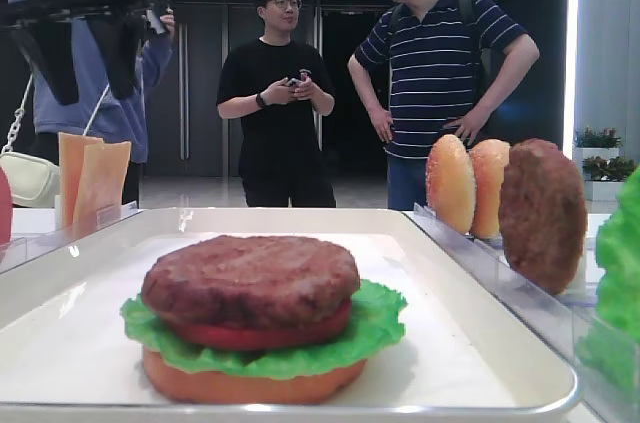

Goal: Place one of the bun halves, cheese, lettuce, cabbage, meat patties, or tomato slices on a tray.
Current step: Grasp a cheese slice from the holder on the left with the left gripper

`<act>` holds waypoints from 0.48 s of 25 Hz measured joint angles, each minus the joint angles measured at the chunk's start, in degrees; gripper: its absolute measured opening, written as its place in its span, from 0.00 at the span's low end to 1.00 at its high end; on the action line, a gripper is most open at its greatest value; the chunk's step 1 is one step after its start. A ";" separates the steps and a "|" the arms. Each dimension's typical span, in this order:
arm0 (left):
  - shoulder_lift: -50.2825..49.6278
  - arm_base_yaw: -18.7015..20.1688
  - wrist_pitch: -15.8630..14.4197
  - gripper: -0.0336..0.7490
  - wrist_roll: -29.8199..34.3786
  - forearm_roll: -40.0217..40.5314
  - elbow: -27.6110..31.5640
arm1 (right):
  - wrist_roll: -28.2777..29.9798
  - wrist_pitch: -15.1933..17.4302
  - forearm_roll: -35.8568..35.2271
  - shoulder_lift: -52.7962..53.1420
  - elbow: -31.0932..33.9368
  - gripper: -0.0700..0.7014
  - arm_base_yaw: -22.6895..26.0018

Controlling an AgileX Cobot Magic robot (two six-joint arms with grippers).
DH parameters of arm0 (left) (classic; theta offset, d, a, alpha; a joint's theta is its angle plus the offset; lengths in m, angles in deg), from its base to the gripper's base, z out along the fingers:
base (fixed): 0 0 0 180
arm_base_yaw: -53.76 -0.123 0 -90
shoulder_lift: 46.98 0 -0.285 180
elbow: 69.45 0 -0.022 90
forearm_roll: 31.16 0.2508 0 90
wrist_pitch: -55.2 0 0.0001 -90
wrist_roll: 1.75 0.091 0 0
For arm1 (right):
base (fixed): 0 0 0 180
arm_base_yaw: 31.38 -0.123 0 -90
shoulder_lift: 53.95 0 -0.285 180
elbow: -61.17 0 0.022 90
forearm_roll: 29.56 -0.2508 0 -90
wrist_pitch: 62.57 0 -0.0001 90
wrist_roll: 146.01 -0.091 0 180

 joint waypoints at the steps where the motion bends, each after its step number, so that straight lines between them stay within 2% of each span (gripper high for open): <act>1: -0.35 0.56 0.13 0.66 -0.44 0.00 0.00 | 0.00 0.00 0.00 0.00 0.00 0.63 0.00; 6: -1.90 2.73 0.82 0.66 -1.79 0.00 0.00 | 0.00 0.00 0.00 0.00 0.00 0.63 0.00; 12: -2.92 3.21 0.99 0.66 -2.87 0.00 0.00 | 0.00 0.00 0.00 0.00 0.00 0.63 0.00</act>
